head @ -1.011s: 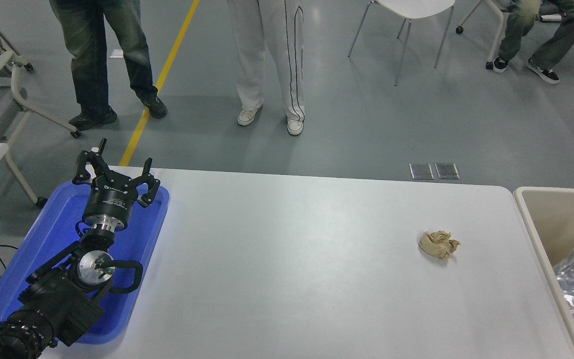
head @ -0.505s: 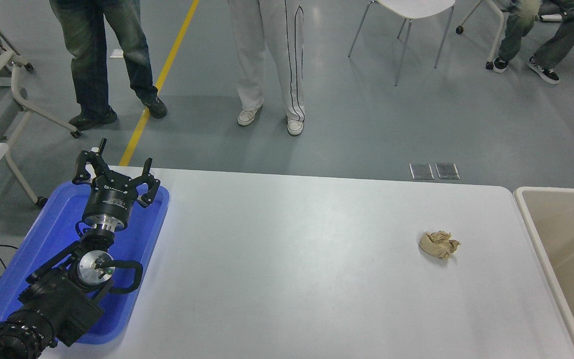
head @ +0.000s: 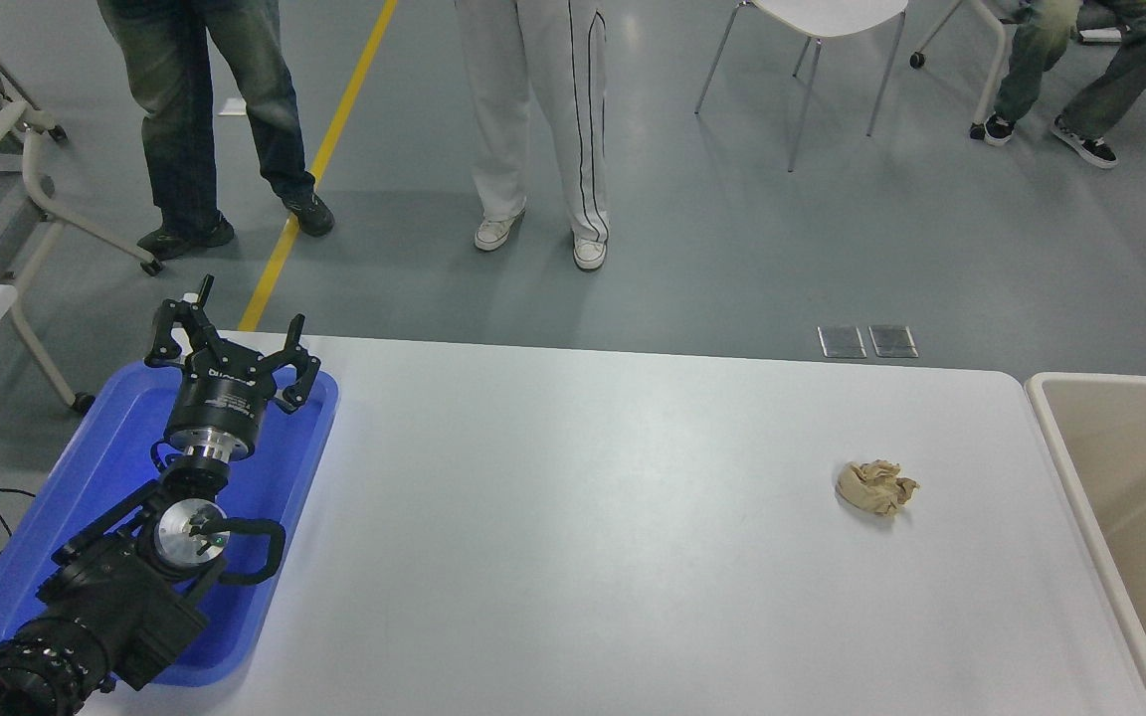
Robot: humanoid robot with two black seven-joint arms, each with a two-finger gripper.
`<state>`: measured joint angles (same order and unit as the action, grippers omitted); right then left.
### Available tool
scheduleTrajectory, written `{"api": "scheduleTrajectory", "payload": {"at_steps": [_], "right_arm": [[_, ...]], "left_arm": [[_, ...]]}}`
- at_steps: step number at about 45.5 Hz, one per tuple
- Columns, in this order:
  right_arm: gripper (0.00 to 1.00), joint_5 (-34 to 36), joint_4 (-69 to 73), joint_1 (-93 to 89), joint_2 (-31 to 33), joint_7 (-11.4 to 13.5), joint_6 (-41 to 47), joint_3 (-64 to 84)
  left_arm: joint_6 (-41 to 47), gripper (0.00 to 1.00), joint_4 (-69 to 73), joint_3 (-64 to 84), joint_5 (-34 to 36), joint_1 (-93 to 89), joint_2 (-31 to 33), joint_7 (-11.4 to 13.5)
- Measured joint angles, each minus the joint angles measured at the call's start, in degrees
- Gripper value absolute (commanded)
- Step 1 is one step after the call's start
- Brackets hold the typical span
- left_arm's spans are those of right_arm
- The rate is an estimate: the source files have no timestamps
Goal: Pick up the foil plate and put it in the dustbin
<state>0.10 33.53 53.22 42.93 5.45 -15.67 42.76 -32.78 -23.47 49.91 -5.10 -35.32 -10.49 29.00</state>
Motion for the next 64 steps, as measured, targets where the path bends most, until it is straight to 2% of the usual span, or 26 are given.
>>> {"api": "scheduleTrajectory", "payload": {"at_steps": [20, 33, 40, 50, 58, 64], "right_arm": [[1.00, -3.5, 14.8, 11.3, 3.8, 0.0, 1.7, 8.2], [1.00, -5.5, 26.2, 24.0, 4.1, 0.0, 8.6, 16.1], [1.00, -5.9, 31.5, 32.1, 3.8, 0.0, 15.9, 20.7], [1.00, -6.2, 35.2, 42.8, 2.0, 0.1, 32.4, 26.0], [1.00, -6.5, 36.6, 50.4, -2.5, 0.1, 45.7, 31.0], [1.00, -7.3, 37.6, 55.2, -5.8, 0.1, 52.4, 33.3]], "left_arm": [[0.0, 1.00, 0.0, 0.0, 0.0, 0.0, 0.0, 0.0], [0.0, 1.00, 0.0, 0.0, 0.0, 0.0, 0.0, 0.0], [0.0, 1.00, 0.0, 0.0, 0.0, 0.0, 0.0, 0.0], [0.0, 1.00, 0.0, 0.0, 0.0, 0.0, 0.0, 0.0], [0.0, 1.00, 0.0, -0.1, 0.0, 0.0, 0.0, 0.0], [0.0, 1.00, 0.0, -0.1, 0.0, 0.0, 0.0, 0.0]]}}
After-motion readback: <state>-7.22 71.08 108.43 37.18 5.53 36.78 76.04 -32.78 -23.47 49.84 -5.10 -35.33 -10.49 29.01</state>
